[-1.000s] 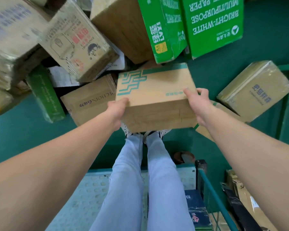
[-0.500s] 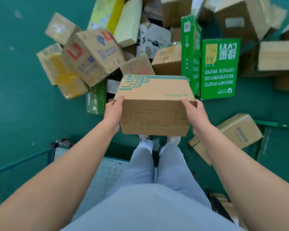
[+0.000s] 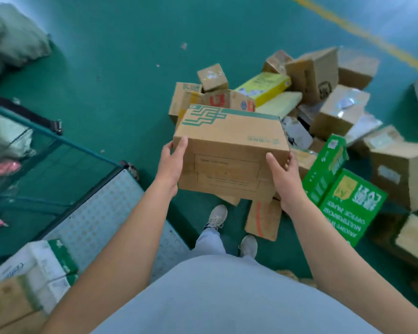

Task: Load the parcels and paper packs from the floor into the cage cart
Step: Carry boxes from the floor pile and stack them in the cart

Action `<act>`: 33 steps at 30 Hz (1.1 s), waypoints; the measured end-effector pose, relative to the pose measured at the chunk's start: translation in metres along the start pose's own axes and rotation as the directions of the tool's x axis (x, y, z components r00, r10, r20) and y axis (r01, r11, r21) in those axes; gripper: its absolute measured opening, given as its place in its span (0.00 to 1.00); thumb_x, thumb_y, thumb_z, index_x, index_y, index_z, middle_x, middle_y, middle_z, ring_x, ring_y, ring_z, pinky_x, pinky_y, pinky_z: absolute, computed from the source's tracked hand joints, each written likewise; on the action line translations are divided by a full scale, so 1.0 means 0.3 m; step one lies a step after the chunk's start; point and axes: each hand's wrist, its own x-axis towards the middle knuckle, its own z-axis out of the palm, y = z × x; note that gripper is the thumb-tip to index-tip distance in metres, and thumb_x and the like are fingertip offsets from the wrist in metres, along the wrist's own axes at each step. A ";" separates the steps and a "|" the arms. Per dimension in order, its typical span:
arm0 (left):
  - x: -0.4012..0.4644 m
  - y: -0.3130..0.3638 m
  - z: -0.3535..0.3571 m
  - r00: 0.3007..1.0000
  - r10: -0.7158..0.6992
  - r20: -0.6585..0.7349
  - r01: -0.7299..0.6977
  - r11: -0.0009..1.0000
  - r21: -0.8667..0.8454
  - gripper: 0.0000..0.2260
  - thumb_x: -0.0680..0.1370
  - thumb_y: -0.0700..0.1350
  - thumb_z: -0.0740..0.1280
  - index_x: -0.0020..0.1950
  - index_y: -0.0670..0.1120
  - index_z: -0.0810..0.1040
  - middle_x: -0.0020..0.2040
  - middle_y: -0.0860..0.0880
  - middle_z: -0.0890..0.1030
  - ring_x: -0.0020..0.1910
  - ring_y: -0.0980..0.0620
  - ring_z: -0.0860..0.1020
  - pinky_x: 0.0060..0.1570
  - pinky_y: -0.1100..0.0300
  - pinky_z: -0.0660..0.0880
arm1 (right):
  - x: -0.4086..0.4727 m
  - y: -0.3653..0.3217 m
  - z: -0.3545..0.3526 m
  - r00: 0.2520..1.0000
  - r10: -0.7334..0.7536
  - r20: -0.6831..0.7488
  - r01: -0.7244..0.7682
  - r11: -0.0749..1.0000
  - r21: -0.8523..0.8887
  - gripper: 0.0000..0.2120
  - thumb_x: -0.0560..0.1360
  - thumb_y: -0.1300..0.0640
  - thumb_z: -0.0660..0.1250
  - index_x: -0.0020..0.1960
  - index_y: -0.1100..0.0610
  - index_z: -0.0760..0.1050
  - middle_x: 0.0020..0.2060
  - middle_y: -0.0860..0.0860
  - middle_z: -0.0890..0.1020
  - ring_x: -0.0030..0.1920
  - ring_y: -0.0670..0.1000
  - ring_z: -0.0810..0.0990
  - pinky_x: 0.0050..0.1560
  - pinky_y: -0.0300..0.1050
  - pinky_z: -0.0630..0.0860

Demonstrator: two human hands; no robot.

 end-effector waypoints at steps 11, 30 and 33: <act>-0.314 -0.148 -0.326 0.940 0.016 -0.340 -0.089 0.976 -0.200 0.17 0.83 0.61 0.62 0.61 0.52 0.81 0.56 0.57 0.83 0.52 0.59 0.80 0.45 0.62 0.73 | -0.199 -0.161 0.201 0.928 -0.190 0.321 0.284 0.918 -0.278 0.36 0.77 0.35 0.68 0.80 0.39 0.58 0.70 0.46 0.72 0.67 0.53 0.72 0.71 0.57 0.69; -0.299 -0.444 -0.990 0.778 -0.281 -0.562 0.041 0.915 -0.401 0.32 0.81 0.56 0.67 0.83 0.56 0.57 0.73 0.53 0.72 0.68 0.49 0.74 0.64 0.50 0.69 | -0.389 -0.138 1.061 0.760 -0.030 0.649 0.498 0.669 -0.552 0.37 0.78 0.50 0.71 0.80 0.39 0.53 0.70 0.47 0.74 0.64 0.55 0.77 0.68 0.64 0.74; -0.268 -0.474 -1.096 0.740 -0.353 -0.573 0.054 0.880 -0.472 0.28 0.81 0.56 0.68 0.78 0.49 0.65 0.65 0.54 0.74 0.61 0.52 0.74 0.58 0.55 0.68 | -0.414 -0.152 1.229 0.734 -0.021 0.678 0.547 0.609 -0.574 0.37 0.79 0.51 0.70 0.80 0.42 0.53 0.69 0.48 0.74 0.63 0.55 0.76 0.68 0.62 0.73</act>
